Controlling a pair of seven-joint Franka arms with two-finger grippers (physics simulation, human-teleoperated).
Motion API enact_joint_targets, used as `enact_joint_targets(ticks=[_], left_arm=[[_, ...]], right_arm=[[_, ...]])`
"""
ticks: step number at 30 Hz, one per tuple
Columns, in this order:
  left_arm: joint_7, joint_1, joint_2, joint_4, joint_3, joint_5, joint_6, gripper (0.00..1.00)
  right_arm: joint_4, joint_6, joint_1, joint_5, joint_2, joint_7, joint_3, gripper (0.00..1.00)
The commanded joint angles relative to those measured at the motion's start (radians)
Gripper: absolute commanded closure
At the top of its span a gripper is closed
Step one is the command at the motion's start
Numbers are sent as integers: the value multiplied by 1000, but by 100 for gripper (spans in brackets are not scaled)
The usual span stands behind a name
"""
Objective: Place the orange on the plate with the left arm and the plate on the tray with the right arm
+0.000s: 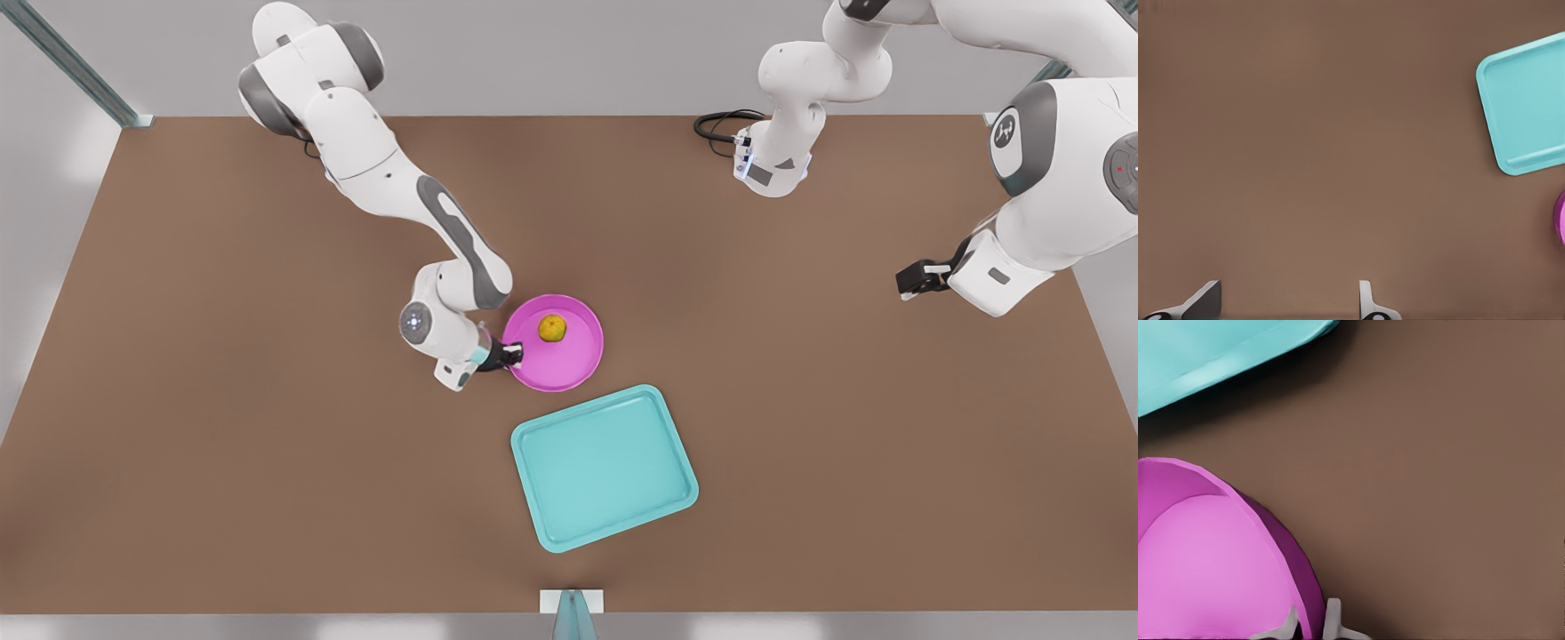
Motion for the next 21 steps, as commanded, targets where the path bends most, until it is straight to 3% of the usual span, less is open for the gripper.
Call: enact_joint_targets(ticks=[1, 12, 21], left_arm=[[52, 0, -1, 0, 0, 1, -1, 0], [52, 0, -3, 0, 0, 2, -3, 0], [52, 0, -1, 0, 0, 1, -1, 0]], right_arm=[[7, -60, -4, -26, -3, -25, -1, 79], [99, -132, -63, -20, -106, 0, -5, 79], [573, -112, -93, -4, 188, 135, -13, 79]])
